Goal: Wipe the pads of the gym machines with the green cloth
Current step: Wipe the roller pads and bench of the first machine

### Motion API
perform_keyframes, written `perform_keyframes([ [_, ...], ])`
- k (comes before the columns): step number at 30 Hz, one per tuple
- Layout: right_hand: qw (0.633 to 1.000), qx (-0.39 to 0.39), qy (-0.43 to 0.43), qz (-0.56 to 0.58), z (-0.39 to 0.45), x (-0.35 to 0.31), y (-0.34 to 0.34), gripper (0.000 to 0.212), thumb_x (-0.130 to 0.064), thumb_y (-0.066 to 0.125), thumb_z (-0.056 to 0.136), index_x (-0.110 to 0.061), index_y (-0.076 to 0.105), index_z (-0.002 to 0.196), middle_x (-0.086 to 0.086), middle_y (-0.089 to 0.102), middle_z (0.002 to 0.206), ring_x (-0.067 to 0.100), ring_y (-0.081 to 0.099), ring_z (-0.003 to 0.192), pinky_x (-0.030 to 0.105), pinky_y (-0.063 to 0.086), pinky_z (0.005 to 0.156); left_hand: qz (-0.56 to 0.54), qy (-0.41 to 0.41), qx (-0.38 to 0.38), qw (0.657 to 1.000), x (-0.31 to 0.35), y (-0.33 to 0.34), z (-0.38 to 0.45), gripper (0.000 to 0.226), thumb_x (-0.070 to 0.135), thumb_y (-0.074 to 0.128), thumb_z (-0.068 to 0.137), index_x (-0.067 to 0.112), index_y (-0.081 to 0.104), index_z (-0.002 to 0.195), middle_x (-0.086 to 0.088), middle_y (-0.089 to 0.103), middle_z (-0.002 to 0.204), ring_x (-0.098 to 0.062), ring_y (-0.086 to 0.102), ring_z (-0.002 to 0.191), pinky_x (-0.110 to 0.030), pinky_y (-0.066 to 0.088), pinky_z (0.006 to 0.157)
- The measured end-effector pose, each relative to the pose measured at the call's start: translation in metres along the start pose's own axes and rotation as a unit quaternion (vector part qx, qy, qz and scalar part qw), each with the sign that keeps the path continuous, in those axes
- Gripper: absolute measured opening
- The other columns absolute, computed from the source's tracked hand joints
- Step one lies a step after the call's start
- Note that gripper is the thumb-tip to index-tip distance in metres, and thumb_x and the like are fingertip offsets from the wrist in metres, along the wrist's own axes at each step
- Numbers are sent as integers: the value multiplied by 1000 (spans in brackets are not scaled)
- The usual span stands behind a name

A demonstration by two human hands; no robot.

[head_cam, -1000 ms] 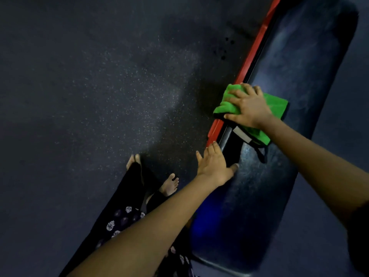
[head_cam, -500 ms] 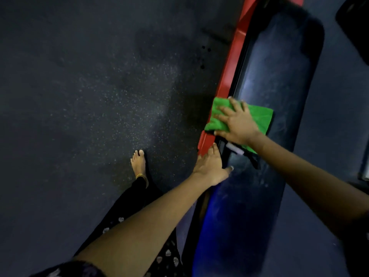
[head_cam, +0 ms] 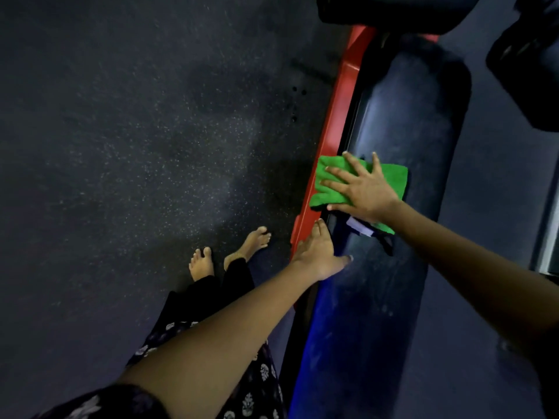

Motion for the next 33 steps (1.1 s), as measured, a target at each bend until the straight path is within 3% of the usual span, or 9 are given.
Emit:
perform_keyframes([
  [5,980,43,161,108,43,89,-28,66,-62,39,89,-37,22,148,-7,8,159,35,-1,145,68,9,107,-33,19,46,998,29,-43,22,97,47,56,90,6,-9,149,-9,-5,159,-29,12,144,-38,18,114],
  [9,992,52,61,97,50,68,-24,77,-71,21,81,-29,38,144,1,24,156,41,7,143,69,9,105,-7,33,83,996,58,-81,52,91,46,55,90,1,2,149,-16,9,156,-29,20,142,-35,24,112],
  [12,996,55,13,65,49,84,-27,81,-71,11,79,-30,36,145,1,29,154,38,15,142,66,13,106,-32,2,97,995,63,-87,69,96,48,58,88,0,1,149,-17,11,155,-31,22,140,-36,25,111],
  [18,953,117,235,154,86,171,-59,64,-59,39,92,-31,27,148,0,17,158,41,14,140,59,22,104,-58,-4,113,992,67,-102,95,97,48,56,89,5,-5,149,-11,-1,159,-30,16,143,-39,23,114],
  [23,989,103,83,73,94,157,-60,72,-70,27,87,-31,29,147,4,27,154,40,17,140,59,20,106,-47,26,157,986,101,-144,122,96,48,55,90,3,-5,149,-13,-4,158,-25,9,145,-34,16,115],
  [25,969,126,168,129,101,201,-61,74,-71,24,86,-28,33,146,8,31,152,39,18,139,59,18,106,-33,50,188,980,120,-157,132,96,48,53,91,3,-8,149,-12,-7,158,-25,3,146,-38,11,118],
  [29,861,168,376,298,99,266,-59,66,-60,37,93,-21,32,147,7,29,152,33,11,143,57,12,111,-3,65,255,965,135,-158,141,90,54,39,94,6,-15,148,-10,-15,158,-23,-4,146,-46,1,118],
  [30,853,162,394,302,98,262,-58,66,-59,36,94,-19,32,146,7,30,152,33,10,143,56,11,111,4,63,273,960,134,-155,142,87,54,36,95,6,-14,148,-9,-15,158,-21,-4,146,-46,0,117],
  [33,928,163,257,216,108,212,-68,59,-56,35,94,-24,38,143,8,37,148,36,17,140,54,15,109,50,70,328,941,127,-154,138,82,56,27,96,4,-7,149,-11,-6,159,-20,2,146,-44,-1,118],
])
Point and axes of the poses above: each hand's wrist, its own z-axis towards the middle knuckle, its own y-axis out of the palm, x = y × z, the point moved 10 cm from there along z, towards the middle knuckle
